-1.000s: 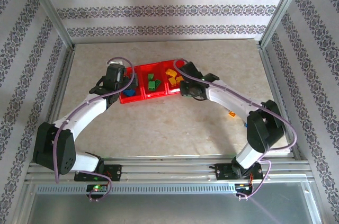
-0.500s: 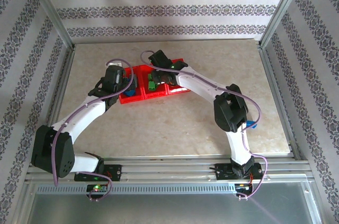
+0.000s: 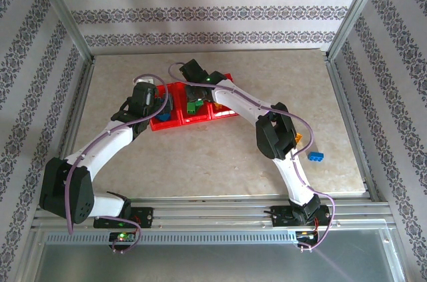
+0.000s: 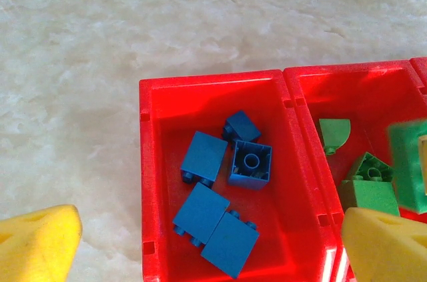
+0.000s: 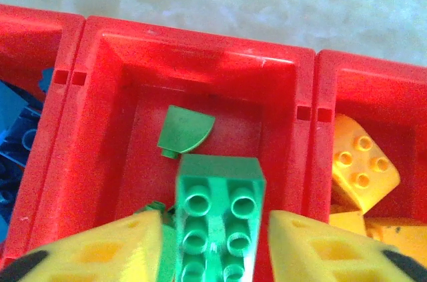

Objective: Sort the legos into containers by color
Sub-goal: Place the lego in the container, then pick up the lego from the bottom-right of the table.

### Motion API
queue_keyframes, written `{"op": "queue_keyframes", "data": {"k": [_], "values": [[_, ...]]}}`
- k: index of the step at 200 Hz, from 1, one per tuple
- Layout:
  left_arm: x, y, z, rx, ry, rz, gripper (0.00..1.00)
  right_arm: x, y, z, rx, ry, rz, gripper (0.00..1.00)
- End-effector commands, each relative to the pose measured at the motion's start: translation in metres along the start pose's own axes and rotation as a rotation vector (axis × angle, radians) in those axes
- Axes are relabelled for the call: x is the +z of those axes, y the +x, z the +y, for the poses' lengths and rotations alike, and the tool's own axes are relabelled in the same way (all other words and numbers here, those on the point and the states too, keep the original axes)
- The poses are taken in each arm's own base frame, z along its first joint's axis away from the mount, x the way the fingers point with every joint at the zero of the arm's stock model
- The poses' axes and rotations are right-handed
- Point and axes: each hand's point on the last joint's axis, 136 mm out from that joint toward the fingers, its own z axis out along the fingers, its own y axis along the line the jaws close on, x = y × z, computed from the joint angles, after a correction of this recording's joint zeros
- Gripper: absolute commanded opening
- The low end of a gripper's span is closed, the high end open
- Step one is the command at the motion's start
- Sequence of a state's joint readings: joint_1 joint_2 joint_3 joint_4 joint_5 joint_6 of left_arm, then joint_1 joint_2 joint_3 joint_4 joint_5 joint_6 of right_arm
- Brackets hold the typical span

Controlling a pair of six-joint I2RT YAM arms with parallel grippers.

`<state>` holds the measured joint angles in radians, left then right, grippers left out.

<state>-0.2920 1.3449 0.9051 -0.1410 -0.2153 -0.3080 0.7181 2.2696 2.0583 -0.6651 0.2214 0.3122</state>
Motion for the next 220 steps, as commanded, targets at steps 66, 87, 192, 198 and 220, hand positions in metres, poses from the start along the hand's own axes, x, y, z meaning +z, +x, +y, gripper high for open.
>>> {"op": "queue_keyframes", "data": {"k": [66,87,192,198,220], "values": [[-0.006,-0.010,0.011,-0.001,-0.030,-0.050,1.00,-0.035,-0.011,-0.004,0.006,0.021,-0.043,0.58],[-0.007,-0.012,0.012,-0.001,-0.031,-0.061,1.00,-0.057,-0.009,-0.014,0.034,0.025,-0.061,0.60],[-0.016,-0.021,0.011,-0.018,-0.009,-0.114,1.00,-0.152,0.147,-0.158,0.415,0.204,0.054,0.63],[-0.016,-0.021,0.012,-0.021,-0.009,-0.118,1.00,-0.157,0.159,-0.167,0.448,0.214,0.064,0.63],[-0.017,-0.023,0.011,-0.022,-0.003,-0.126,1.00,-0.175,0.205,-0.199,0.547,0.271,0.101,0.63]]}}
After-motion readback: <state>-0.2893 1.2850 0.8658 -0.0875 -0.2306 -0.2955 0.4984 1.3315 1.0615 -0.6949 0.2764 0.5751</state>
